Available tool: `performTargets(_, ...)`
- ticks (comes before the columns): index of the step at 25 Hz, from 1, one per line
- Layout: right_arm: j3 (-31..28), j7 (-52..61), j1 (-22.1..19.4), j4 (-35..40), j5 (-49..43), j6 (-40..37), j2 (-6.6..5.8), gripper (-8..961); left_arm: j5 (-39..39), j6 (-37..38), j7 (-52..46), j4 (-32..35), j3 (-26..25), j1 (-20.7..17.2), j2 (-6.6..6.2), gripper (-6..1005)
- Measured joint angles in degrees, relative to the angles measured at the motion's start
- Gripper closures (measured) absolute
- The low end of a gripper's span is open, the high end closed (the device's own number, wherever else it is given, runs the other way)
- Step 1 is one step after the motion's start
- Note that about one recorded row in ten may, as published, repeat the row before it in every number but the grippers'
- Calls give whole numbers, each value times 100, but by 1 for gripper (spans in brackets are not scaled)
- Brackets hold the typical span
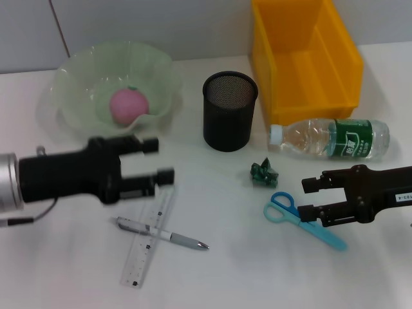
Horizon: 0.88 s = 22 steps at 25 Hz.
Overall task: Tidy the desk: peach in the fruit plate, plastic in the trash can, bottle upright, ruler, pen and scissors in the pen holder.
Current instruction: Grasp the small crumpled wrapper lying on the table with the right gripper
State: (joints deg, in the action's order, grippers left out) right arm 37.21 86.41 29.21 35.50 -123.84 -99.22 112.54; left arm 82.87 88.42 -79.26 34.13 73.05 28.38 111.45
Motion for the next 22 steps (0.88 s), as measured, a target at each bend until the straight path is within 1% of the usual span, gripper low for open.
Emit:
performTargets(3, 11, 3, 4, 11, 0, -8, -1, 191, 185, 207, 6, 5, -1, 21, 19, 269)
performTargets(5, 23, 3, 10, 13, 0, -13, -3, 191, 409, 271, 58, -3, -1, 27, 73, 269)
performTargets(10, 25, 2, 13, 40, -3, -30, -4, 191, 604, 211, 65, -12, -1, 27, 122, 270)
performTargets(15, 24, 3, 15, 129, -14, -49, 10, 191, 749, 107, 126, 22, -1, 9, 128, 271)
performTargets(16, 23, 36, 21, 211, -12, -80, 30, 191, 749, 107, 126, 22, -1, 9, 128, 272)
performTargets(18, 39, 373, 66, 697, -9, -245, 132, 191, 956, -20, 130, 132, -7, 2, 142, 272)
performTargets(19, 176, 729, 135, 1116, -33, -356, 193, 191, 1014, -65, 130, 184, -8, -9, 152, 272)
performTargets(20, 176, 729, 135, 1116, -33, -356, 193, 191, 1050, -103, 139, 231, -9, -24, 164, 272)
performTargets(22, 586, 1187, 233, 1631, -73, -490, 217, 191, 1073, -126, 150, 253, -9, -36, 170, 273)
